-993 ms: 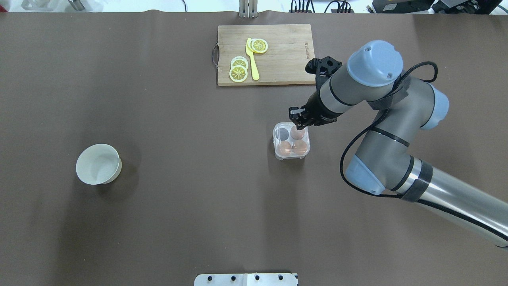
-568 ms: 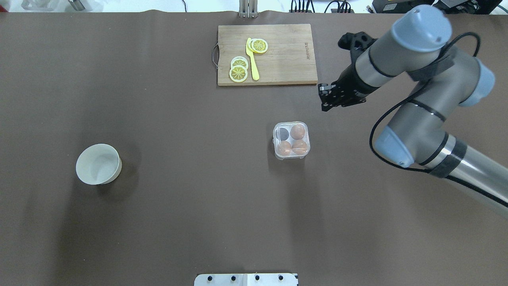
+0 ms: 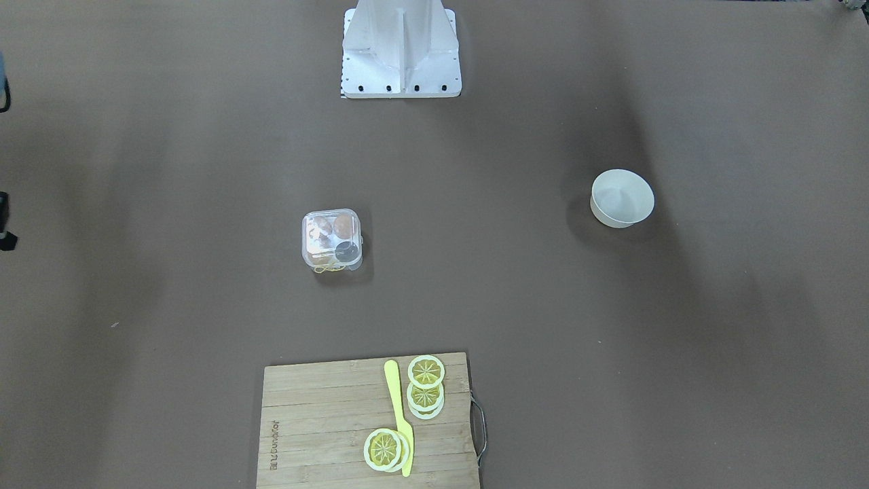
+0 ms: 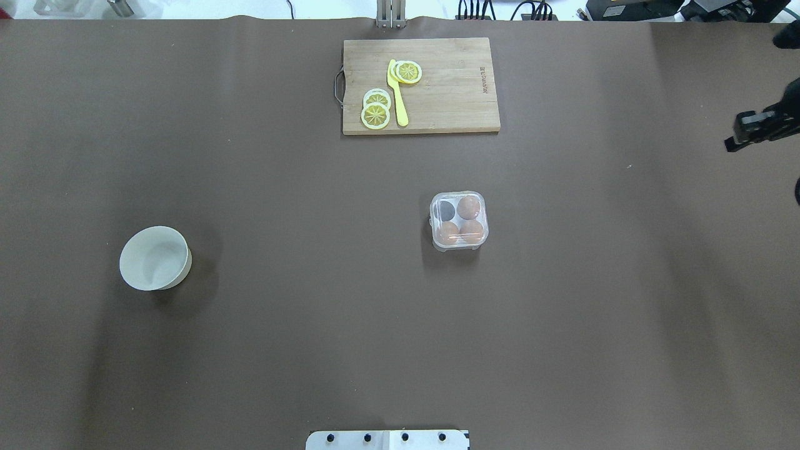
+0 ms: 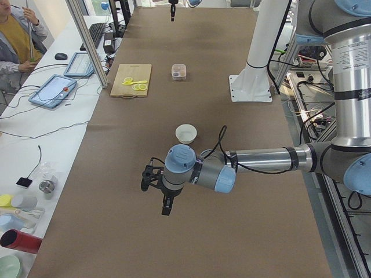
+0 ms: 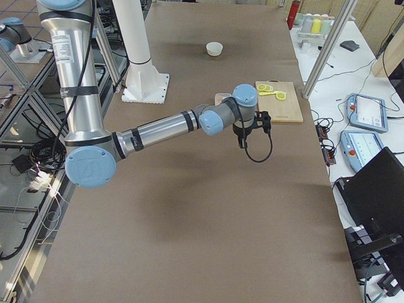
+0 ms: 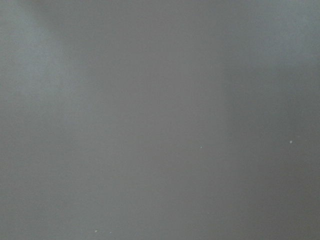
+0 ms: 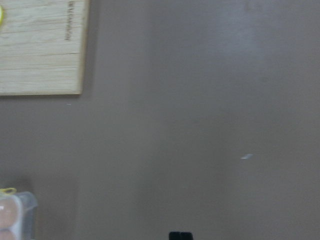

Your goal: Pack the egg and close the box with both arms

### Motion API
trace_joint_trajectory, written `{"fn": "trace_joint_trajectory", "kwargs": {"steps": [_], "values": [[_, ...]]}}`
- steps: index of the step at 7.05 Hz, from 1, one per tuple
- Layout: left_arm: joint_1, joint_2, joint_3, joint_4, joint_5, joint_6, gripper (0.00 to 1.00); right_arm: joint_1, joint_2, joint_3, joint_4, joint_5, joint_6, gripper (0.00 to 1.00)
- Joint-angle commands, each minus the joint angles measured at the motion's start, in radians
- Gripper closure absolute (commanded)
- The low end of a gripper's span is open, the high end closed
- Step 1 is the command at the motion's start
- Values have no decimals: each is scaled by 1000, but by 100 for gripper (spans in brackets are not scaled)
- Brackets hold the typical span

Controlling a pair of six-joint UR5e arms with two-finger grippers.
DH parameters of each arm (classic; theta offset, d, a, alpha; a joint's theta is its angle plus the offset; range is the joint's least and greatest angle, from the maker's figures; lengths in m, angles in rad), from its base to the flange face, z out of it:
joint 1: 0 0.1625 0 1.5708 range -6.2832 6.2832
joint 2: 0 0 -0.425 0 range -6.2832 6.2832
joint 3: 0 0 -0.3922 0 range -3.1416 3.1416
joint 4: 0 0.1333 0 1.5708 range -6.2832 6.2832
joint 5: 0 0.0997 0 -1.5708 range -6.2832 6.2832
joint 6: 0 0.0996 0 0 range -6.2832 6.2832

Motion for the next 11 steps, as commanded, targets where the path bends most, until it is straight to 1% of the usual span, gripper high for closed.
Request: {"fn": "trace_joint_trajectory", "kwargs": {"steps": [1, 2, 3, 4, 5, 6, 8, 11], "values": [[-8, 52, 6, 30, 12, 32, 2, 162, -36, -12, -253, -2, -356, 63], [-9, 51, 0, 69, 15, 26, 2, 202, -69, -16, -300, -19, -508, 1], [-8, 34, -11, 156, 10, 26, 2, 231, -106, -16, -302, -55, -538, 0], [-9, 31, -16, 160, 9, 28, 2, 233, -152, -16, -291, -68, -539, 0], [-8, 29, -22, 171, 7, 25, 2, 233, -157, -32, -288, -74, -537, 0], [-8, 29, -22, 200, -45, 5, 2, 233, -156, -53, -288, -92, -539, 0], [-8, 34, -8, 190, -45, 11, 2, 231, -148, -62, -288, -94, -539, 0], [-8, 41, -54, 188, -54, 6, 2, 231, -148, -61, -285, -90, -540, 0]]}}
